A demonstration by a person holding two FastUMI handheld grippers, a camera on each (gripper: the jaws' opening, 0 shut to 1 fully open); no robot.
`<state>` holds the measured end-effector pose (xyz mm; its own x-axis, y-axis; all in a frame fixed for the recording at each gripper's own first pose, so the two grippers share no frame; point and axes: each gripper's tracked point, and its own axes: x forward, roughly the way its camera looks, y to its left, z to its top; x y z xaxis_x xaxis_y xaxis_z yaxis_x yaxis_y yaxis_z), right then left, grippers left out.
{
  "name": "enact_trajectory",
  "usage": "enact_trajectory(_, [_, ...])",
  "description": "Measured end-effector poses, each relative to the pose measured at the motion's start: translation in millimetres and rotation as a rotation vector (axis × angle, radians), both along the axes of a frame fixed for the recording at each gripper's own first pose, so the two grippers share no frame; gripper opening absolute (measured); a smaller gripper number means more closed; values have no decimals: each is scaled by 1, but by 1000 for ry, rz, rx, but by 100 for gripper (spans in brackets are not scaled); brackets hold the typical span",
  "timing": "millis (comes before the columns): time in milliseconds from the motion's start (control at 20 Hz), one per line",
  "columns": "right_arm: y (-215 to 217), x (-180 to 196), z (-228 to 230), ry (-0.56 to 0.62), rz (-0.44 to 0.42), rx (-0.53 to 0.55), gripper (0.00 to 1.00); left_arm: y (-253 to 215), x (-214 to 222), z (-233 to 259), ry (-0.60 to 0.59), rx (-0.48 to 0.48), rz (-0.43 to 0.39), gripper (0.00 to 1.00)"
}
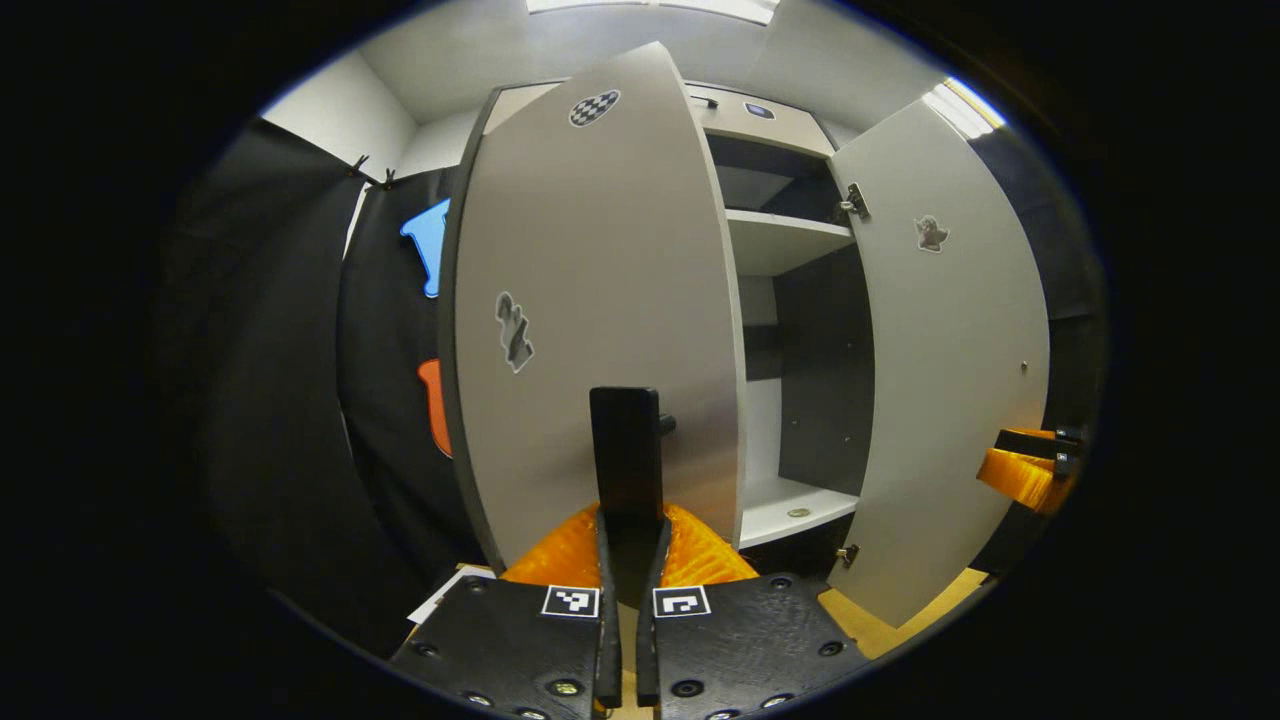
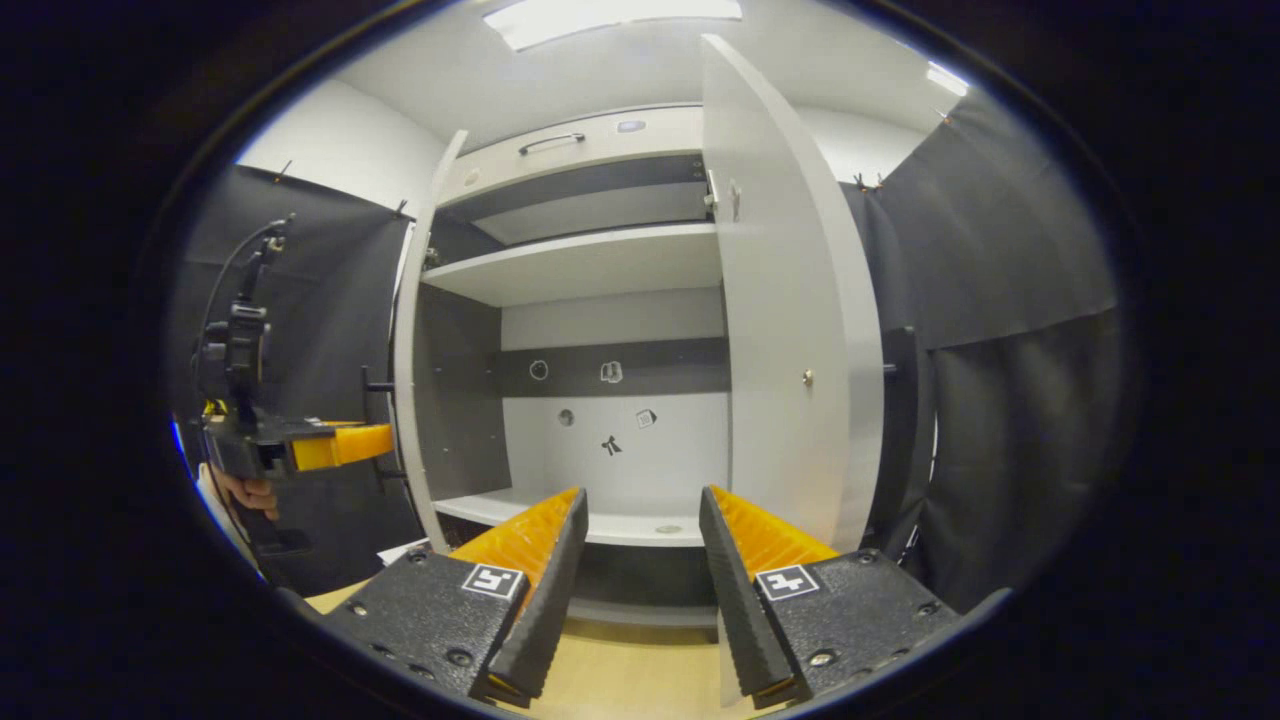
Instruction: Open the right door of the double-door shoe cabinet with the right hand, and open the left door with the left hand.
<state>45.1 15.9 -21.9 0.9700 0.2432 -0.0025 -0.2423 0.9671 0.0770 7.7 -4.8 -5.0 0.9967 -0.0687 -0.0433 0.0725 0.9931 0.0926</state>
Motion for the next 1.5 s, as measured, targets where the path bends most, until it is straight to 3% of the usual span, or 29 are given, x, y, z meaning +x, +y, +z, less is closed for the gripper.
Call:
enact_trajectory(550, [16,10,-4,13,19,-20,71,79,-44,2,11,-25,42,4])
enact_trajectory(800, [22,17,-8,26,15,-17,72,142,-50,-1,10,41,152,4])
enact_trajectory(950, [27,19,-8,29,15,-22,72,156,-47,-3,9,-95,77,0])
enact_trajectory(1050, [31,19,-5,23,16,-31,71,155,-48,-1,3,-106,32,2])
enact_trajectory(1200, [38,17,-3,15,12,-53,71,158,-49,-5,19,-43,10,4])
enact_trajectory(1350, [41,18,-5,18,14,-49,71,162,-72,-9,21,-28,19,3])
enact_trajectory(1500, [43,20,-12,33,20,-44,72,160,-104,-6,-2,-76,49,3])
